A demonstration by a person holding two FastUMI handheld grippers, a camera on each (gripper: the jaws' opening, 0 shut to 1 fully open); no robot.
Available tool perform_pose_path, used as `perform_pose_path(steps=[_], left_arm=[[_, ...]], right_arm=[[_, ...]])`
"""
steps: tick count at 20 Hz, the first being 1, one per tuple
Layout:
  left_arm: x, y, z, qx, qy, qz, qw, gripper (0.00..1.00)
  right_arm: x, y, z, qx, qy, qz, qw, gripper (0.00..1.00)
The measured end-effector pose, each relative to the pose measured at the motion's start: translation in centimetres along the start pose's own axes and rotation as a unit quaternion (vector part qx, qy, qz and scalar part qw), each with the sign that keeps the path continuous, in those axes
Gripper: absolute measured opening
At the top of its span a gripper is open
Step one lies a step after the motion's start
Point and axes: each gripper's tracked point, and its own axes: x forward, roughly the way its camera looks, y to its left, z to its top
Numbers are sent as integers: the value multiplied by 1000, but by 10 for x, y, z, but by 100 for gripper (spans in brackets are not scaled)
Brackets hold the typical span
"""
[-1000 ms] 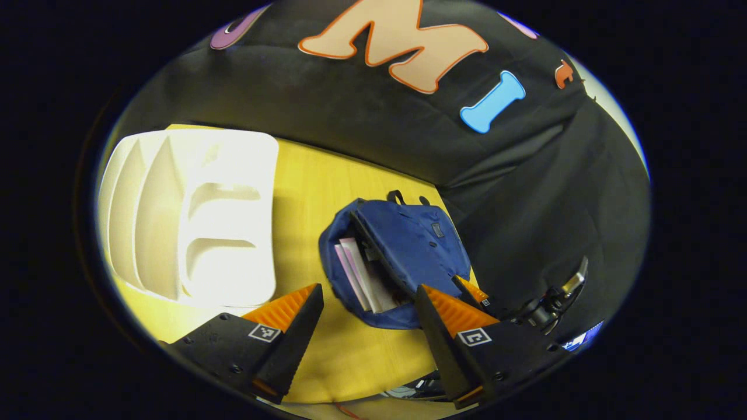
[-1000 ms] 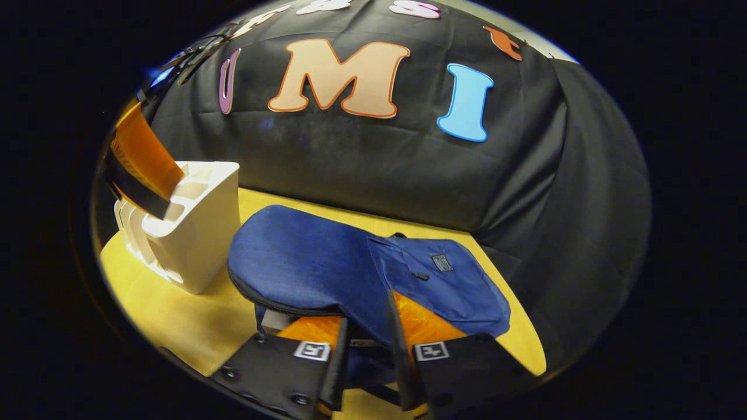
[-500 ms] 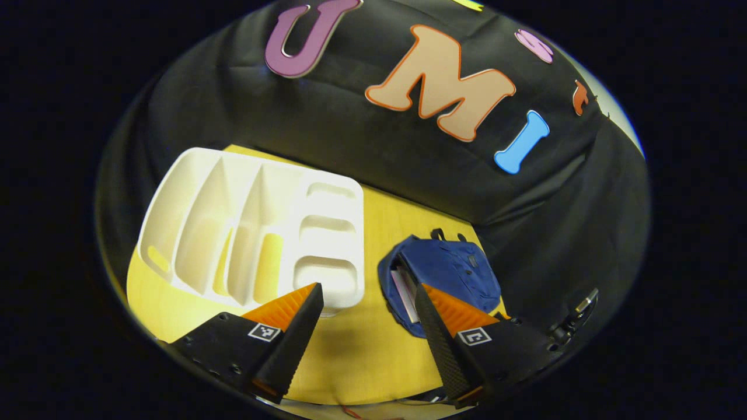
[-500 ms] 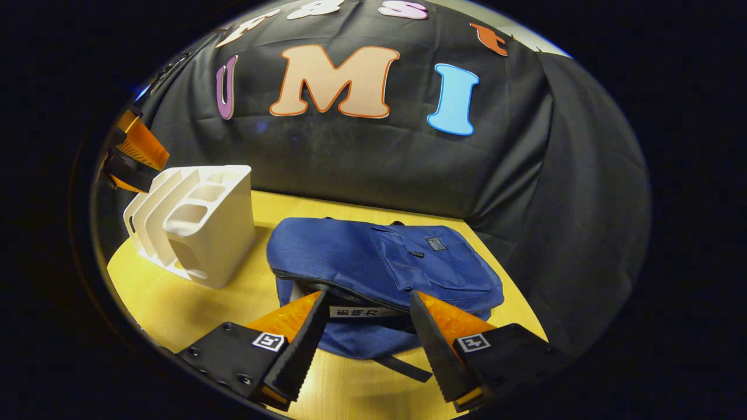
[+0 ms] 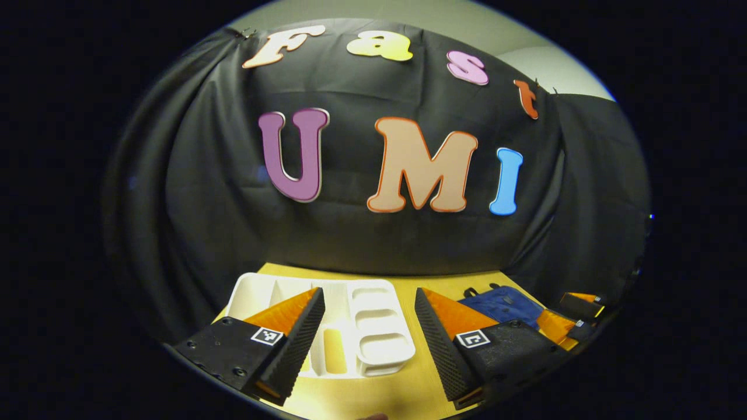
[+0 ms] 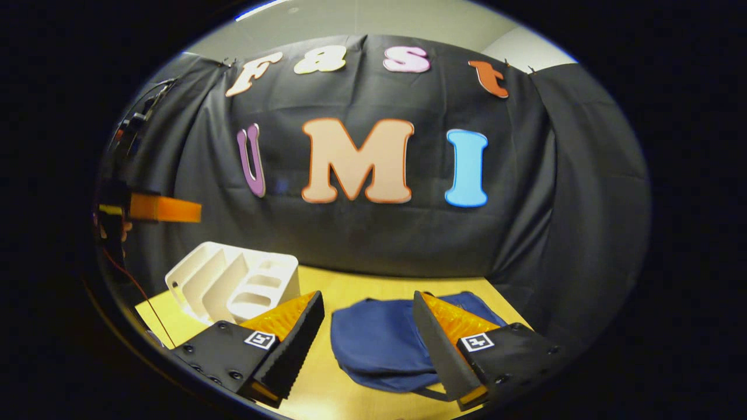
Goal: Open the schoolbag, grab two books from the bookshelf and put them into the schoolbag.
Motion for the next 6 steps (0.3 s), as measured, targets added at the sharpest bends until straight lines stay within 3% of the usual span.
perform_pose_path(steps=[6], left_arm=[[-10,15,0,-41,-15,10,999,90]], right_arm=[[-6,16,29,0,-28,4,1000,93]])
